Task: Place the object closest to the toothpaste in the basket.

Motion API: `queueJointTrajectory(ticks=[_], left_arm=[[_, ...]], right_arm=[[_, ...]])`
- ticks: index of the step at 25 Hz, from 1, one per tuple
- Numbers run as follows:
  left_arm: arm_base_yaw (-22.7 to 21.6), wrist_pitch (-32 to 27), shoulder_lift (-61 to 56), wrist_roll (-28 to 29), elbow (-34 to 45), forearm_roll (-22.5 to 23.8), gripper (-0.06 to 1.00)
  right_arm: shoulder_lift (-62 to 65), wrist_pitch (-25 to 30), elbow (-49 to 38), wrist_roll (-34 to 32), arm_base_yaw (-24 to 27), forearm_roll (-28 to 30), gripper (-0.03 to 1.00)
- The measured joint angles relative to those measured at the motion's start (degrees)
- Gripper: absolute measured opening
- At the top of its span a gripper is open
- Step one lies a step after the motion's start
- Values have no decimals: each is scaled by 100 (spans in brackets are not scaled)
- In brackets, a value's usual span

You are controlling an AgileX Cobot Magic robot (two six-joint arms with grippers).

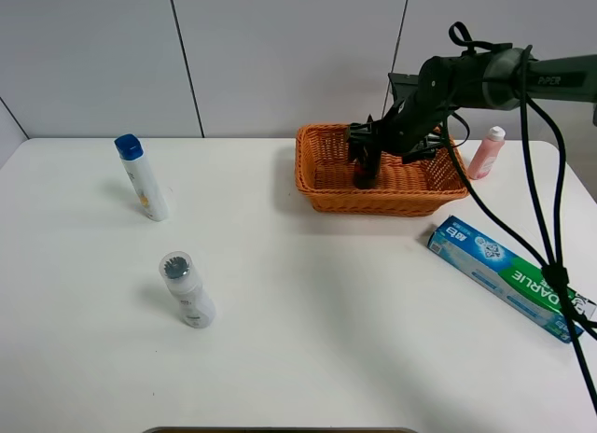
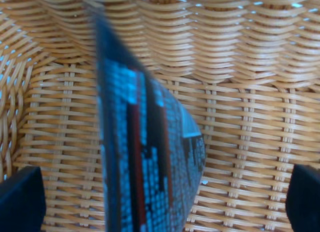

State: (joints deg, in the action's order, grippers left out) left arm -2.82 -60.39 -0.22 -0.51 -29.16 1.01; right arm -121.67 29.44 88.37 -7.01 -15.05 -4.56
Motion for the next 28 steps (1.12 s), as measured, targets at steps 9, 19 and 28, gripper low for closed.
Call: queueJointTrajectory(ticks=[9,19,28], left_arm=[[0,0,0,0,0,0,94],[0,0,0,0,0,0,94],[0,0,0,0,0,0,94]], right_arm=[[1302,404,0,0,0,118,99],[3282,1751,0,137,-83,891,99],[4841,3202,0,225,-83,1206,99]])
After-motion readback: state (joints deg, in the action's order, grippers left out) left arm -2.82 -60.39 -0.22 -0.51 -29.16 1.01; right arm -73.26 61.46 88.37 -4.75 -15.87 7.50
